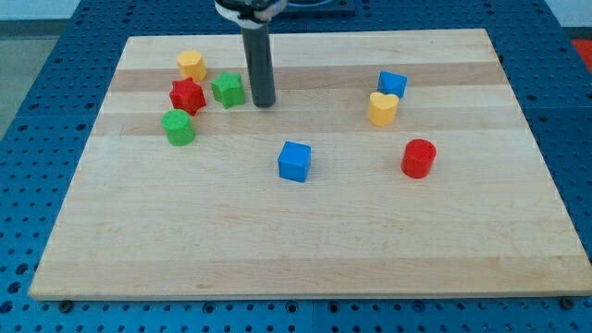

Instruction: Move the cube to the bottom right of green star

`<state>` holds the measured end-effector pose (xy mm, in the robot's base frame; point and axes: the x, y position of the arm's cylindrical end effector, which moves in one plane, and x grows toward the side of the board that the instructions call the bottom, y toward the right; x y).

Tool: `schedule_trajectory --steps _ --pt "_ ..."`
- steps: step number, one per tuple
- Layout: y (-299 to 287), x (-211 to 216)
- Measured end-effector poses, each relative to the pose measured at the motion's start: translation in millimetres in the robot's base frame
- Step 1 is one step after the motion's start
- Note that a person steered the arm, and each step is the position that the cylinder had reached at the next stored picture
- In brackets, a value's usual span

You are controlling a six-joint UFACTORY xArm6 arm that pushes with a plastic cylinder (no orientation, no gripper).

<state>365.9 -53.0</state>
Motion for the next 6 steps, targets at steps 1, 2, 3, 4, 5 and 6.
schedule_trajectory --steps 1,2,3,4,5,6 --pt "18 70" --pt "-17 73" --pt "-51 94" --pt "-41 149" --pt "-19 192" --pt "7 213"
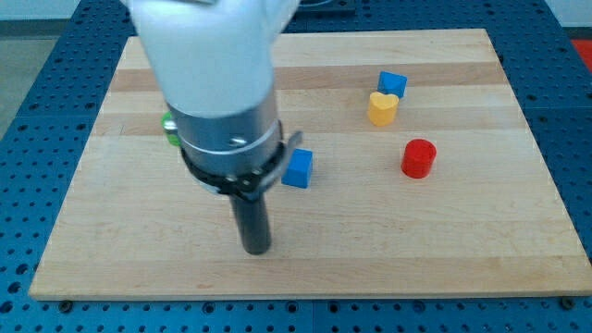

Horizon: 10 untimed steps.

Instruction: Move the cube to the bottom right of green star

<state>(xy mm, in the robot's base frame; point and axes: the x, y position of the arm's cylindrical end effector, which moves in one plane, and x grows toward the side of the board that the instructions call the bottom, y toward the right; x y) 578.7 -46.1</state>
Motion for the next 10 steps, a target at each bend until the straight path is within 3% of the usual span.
schedule_trajectory --steps 2,3,6,9,10 --pt "63 4" --pt "66 -12" --pt "49 -87" --pt "25 -60" --pt "23 -95"
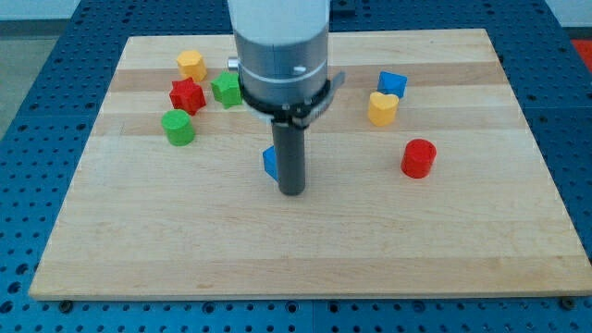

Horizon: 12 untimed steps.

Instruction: Move the cube to the bottom right of green star

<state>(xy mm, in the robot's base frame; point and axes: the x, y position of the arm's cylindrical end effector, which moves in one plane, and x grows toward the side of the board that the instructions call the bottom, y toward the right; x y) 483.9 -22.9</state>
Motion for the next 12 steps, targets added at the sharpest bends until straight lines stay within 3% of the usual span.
schedule_trajectory --steps 2,4,5,7,9,10,12 --pt "-17 -48" --pt "-51 -23" --pt "-53 -34" --pt "-40 -79" --pt "-34 -83" --pt "12 -82" --pt "28 -141"
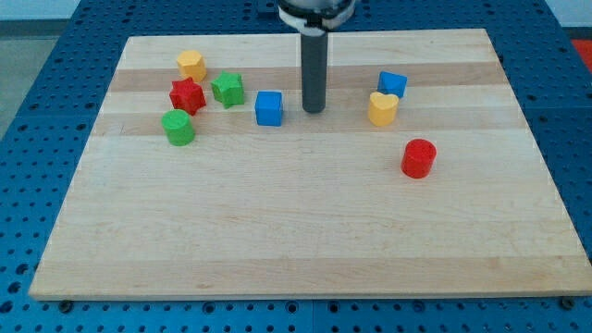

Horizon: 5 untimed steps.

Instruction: Move the cube to the bottom right of green star

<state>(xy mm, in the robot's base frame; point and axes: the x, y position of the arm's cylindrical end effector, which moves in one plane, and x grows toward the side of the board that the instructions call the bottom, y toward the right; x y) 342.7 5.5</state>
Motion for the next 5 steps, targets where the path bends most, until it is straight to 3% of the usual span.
schedule_trajectory --steps 1,5 --pt "-1 -28" --pt "-28 -6"
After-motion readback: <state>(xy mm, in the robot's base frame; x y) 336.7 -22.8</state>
